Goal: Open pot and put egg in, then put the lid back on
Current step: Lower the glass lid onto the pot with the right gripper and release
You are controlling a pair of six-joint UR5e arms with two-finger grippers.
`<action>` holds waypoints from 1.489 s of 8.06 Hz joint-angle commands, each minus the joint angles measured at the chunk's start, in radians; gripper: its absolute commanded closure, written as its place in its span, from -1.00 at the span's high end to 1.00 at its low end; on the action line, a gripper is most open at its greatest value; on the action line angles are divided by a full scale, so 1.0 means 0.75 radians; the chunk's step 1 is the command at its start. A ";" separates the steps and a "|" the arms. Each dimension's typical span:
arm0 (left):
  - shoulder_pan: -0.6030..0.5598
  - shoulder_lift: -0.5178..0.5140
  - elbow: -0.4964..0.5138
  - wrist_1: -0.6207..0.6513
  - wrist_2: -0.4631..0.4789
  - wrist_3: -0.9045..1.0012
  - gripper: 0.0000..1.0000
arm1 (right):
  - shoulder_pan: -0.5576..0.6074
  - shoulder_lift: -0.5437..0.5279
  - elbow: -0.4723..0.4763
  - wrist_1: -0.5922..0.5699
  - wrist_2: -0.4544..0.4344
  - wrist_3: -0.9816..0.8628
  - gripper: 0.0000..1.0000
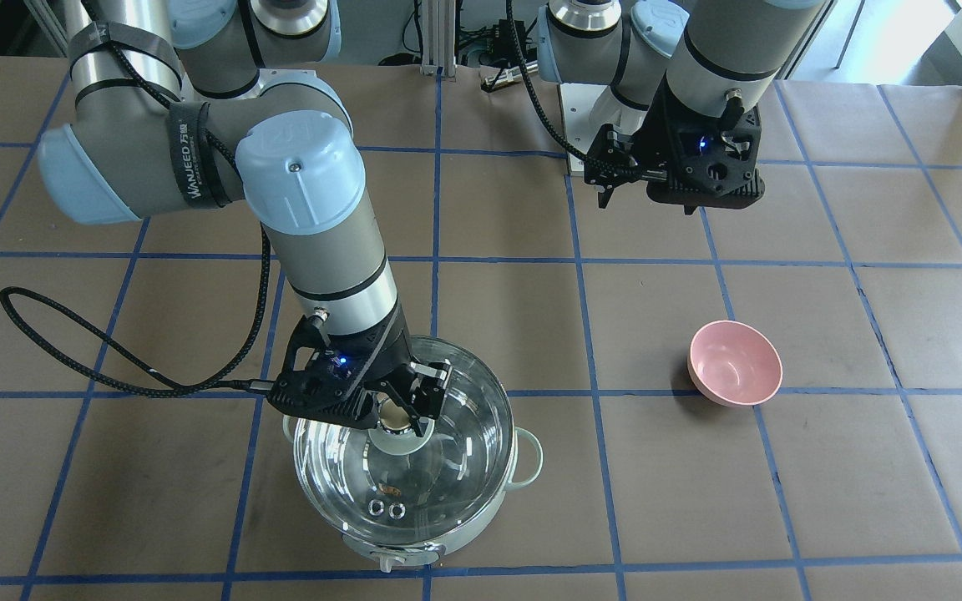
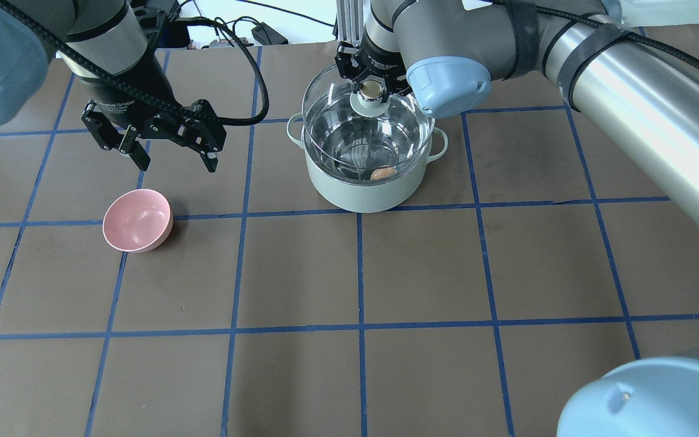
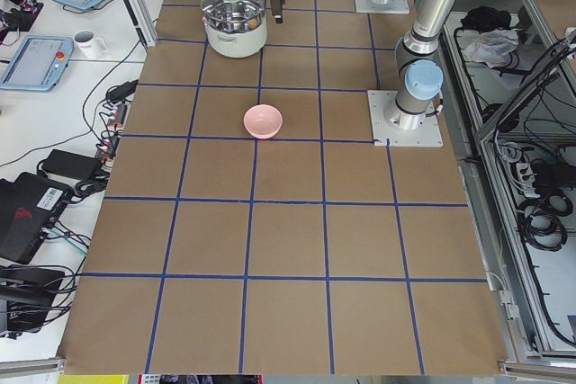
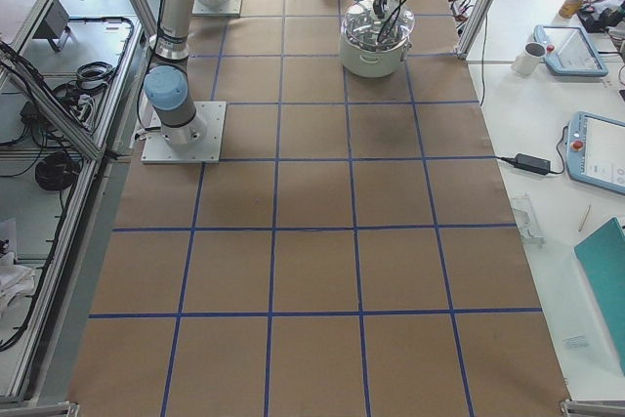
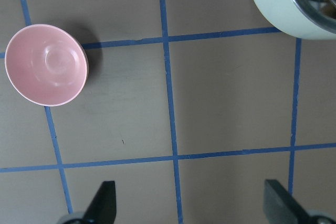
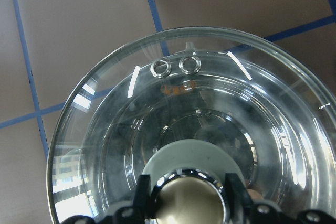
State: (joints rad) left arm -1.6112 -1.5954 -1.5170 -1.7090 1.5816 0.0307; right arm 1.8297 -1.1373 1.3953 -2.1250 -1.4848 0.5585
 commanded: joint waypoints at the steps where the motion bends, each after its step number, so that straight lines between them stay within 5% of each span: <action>1: 0.003 0.008 0.002 0.008 0.008 0.000 1.00 | 0.000 0.009 0.003 0.003 0.002 0.067 -1.00; 6: 0.007 0.053 0.014 0.019 0.012 -0.004 1.00 | 0.025 0.009 0.011 0.017 0.002 0.053 -1.00; 12: 0.003 0.051 0.014 0.021 0.008 -0.004 1.00 | 0.025 0.015 0.027 0.017 0.000 0.043 -0.75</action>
State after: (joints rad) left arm -1.6079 -1.5560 -1.5064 -1.6935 1.5891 0.0278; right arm 1.8484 -1.1272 1.4104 -2.1120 -1.4841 0.5908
